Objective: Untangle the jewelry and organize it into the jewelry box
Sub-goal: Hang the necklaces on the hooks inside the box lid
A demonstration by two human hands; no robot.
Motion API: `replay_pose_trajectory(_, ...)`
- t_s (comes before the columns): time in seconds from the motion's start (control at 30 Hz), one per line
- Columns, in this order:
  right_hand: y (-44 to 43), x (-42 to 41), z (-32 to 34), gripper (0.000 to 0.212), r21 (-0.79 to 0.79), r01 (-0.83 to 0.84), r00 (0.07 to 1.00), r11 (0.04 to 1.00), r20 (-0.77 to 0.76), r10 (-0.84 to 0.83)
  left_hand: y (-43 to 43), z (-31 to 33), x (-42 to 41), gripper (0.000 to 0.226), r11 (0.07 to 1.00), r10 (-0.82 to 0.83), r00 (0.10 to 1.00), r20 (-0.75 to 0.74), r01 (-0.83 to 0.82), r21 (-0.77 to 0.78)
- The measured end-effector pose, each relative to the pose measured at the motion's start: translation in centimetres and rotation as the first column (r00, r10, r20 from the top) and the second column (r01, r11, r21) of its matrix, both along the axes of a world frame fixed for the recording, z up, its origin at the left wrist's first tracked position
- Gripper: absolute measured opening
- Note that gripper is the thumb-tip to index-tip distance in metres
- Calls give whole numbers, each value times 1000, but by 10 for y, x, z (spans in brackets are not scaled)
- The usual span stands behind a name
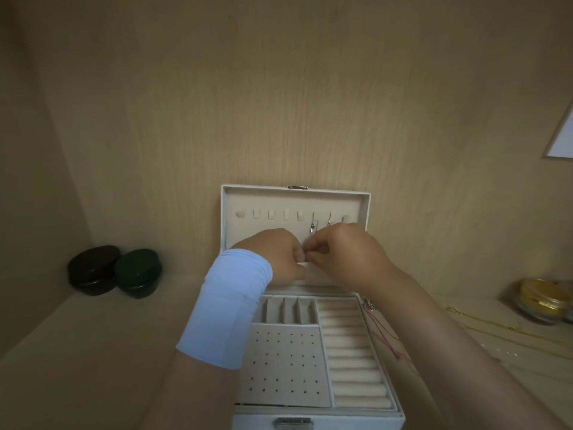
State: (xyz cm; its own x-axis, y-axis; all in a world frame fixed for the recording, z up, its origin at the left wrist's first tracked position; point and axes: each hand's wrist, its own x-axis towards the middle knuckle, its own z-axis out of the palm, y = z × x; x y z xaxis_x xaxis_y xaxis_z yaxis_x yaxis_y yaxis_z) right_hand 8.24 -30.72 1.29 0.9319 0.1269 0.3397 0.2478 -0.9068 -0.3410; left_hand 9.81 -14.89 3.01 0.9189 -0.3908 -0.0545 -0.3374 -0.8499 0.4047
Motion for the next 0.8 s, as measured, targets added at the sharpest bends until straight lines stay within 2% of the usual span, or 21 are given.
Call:
replay_pose_trajectory(0.17, -10, -7, -2, 17, 2, -3, 999, 1000, 41, 2, -2, 1, 0, 32, 999, 35, 997, 64, -33, -38)
replay_pose_trajectory(0.3, -31, -24, 6, 9, 117, 7, 998, 993, 58, -13, -16, 1, -7, 18, 977, 2, 989, 150, 30, -212)
replay_pose_trajectory(0.43, -74, -48, 13, 8, 139, 39, 998, 990, 35, -44, -46, -5, -23, 13, 946, -89, 971, 221, 151, -286)
replay_pose_trajectory(0.63, -157, -85, 5, 6, 85, 108, 974, 991, -209, -88, -106, -23, -59, 14, 926, -252, 948, 193, 294, -236)
replay_pose_trajectory(0.8, -210, -107, -16, 9, 44, 169, 913, 985, -384, -140, -168, -39, -78, 15, 933, -346, 937, 50, 349, -92)
